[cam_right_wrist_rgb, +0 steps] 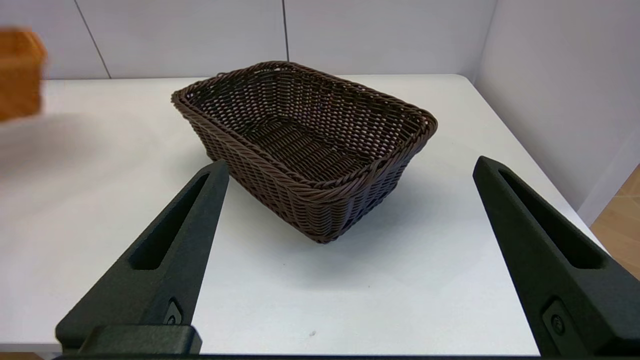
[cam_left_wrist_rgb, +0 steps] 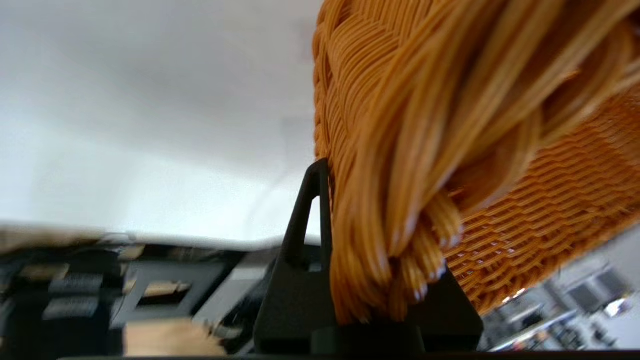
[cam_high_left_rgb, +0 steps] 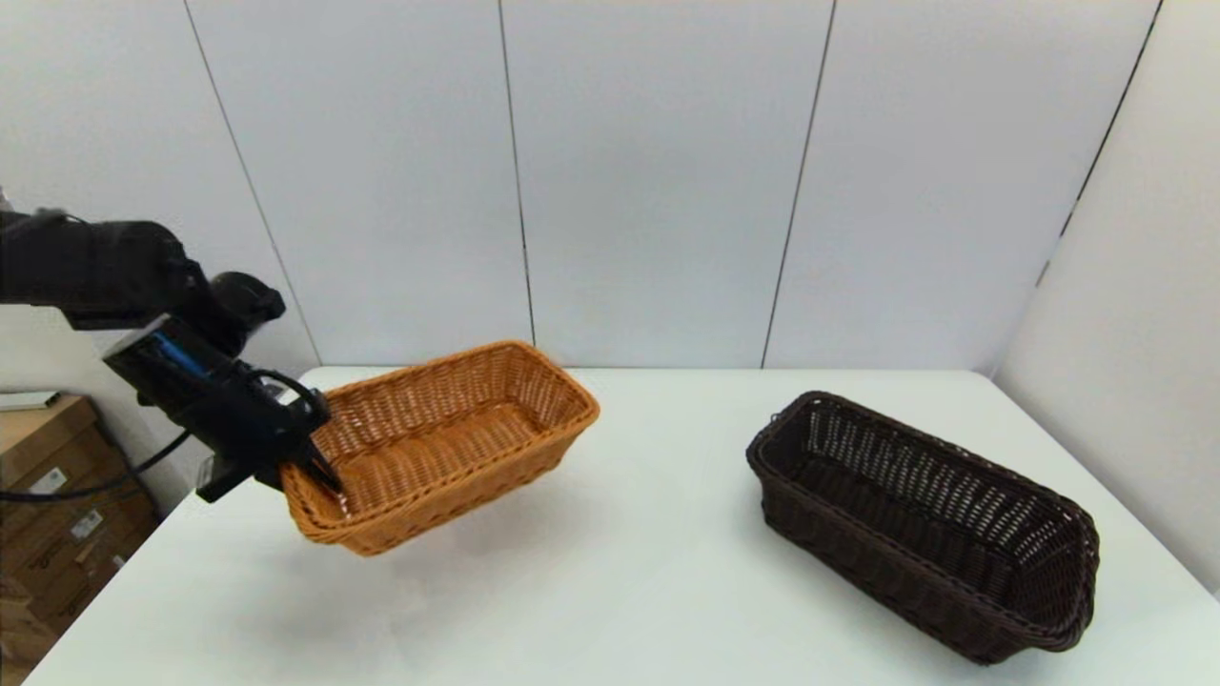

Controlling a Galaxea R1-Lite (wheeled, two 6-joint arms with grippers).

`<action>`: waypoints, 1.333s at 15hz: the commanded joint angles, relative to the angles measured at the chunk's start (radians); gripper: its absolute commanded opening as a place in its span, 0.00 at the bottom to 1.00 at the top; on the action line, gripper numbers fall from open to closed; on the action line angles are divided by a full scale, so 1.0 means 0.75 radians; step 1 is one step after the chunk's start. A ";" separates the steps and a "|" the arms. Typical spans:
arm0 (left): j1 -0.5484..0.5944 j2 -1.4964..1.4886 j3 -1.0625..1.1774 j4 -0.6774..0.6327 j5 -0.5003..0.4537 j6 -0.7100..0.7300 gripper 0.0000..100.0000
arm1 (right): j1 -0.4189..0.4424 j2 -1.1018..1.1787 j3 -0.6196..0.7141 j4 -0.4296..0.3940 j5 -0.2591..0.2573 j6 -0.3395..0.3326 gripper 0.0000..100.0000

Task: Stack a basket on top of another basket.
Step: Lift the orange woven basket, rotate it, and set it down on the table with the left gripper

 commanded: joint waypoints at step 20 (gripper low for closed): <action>-0.438 0.385 -0.527 0.192 -0.047 0.615 0.00 | 0.000 -0.001 0.000 -0.001 0.000 0.001 1.00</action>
